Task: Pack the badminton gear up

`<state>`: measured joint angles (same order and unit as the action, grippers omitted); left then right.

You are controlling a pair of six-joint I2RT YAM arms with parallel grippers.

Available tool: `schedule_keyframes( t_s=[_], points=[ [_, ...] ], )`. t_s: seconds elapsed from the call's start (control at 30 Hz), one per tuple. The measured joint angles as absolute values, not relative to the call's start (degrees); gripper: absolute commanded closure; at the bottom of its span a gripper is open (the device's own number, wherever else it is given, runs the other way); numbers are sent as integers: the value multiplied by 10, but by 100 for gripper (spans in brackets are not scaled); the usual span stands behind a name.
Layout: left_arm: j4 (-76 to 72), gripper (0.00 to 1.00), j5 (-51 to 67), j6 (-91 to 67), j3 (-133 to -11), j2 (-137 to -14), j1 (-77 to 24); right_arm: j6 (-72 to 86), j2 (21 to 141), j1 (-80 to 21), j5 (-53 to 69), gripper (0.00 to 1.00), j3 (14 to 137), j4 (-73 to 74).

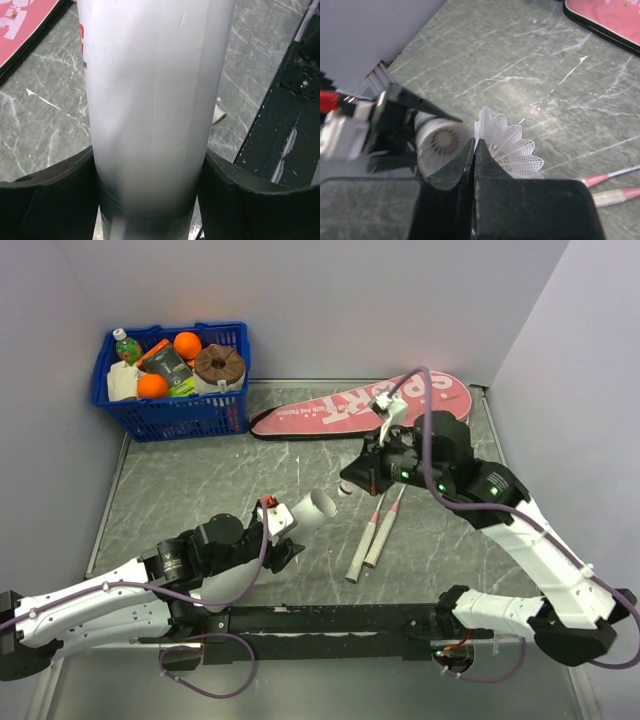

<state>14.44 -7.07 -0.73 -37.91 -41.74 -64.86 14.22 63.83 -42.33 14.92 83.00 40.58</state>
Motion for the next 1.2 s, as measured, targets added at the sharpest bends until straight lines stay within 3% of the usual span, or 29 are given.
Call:
schedule_keyframes(
  t_s=[0.3,0.8,1.2],
  points=[
    [139,99,-84,-38,-383,-400,-649,172,598,-487,142,100,830,418],
    [138,99,-57,-52,-385,-379,-649,181,664,-526,122,100,845,385],
    [131,99,-60,-51,-385,-349,-649,206,688,-552,181,100,830,350]
  ],
)
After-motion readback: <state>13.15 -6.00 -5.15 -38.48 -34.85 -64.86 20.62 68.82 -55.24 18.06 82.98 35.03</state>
